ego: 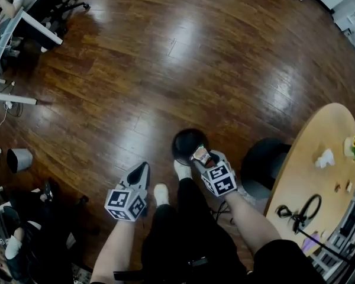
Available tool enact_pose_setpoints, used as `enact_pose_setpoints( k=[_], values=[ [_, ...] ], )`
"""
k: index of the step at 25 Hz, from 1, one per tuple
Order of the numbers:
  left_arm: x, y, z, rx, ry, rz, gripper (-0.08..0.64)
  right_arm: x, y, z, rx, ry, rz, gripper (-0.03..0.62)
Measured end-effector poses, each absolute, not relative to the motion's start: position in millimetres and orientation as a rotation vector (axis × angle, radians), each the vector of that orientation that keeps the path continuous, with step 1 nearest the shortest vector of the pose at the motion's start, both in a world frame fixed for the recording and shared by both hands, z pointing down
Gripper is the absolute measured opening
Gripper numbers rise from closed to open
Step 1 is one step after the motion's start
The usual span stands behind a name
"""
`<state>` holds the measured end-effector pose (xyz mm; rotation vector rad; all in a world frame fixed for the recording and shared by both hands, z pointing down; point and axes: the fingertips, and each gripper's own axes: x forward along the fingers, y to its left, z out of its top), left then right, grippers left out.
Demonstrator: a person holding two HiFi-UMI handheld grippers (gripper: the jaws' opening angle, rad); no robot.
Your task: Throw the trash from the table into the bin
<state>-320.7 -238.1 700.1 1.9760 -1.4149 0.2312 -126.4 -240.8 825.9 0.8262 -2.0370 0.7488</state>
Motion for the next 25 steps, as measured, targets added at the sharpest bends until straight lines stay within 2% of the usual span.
enact_pose_setpoints(
  k=[5,6,8,9,22,25],
  values=[
    [-292.6,-239.7,709.2,2.003,-1.358,0.249,0.001,-133.3,-236.8,843.7,0.757,-2.006,0.708,0.225],
    [-289.9,-239.4,710.9,1.999,-1.351,0.247,0.001,-132.4,-235.8,847.2,0.760,-2.000,0.691,0.245],
    [-287.7,-238.3,712.9,2.001,-1.337,0.265,0.001,-132.4,-234.8,851.9,0.766,-1.988,0.668,0.329],
    [-288.3,-237.3,712.5,2.003,-1.333,0.273,0.001,-132.9,-234.5,852.7,0.771,-1.985,0.668,0.334],
    [-307.3,-241.2,694.9,2.008,-1.384,0.228,0.001,-125.9,-252.1,822.7,0.893,-2.021,0.703,0.333],
    [-309.3,-239.5,672.1,2.027,-1.393,0.183,0.001,-122.2,-256.2,790.2,0.983,-2.056,0.702,0.252]
  ],
)
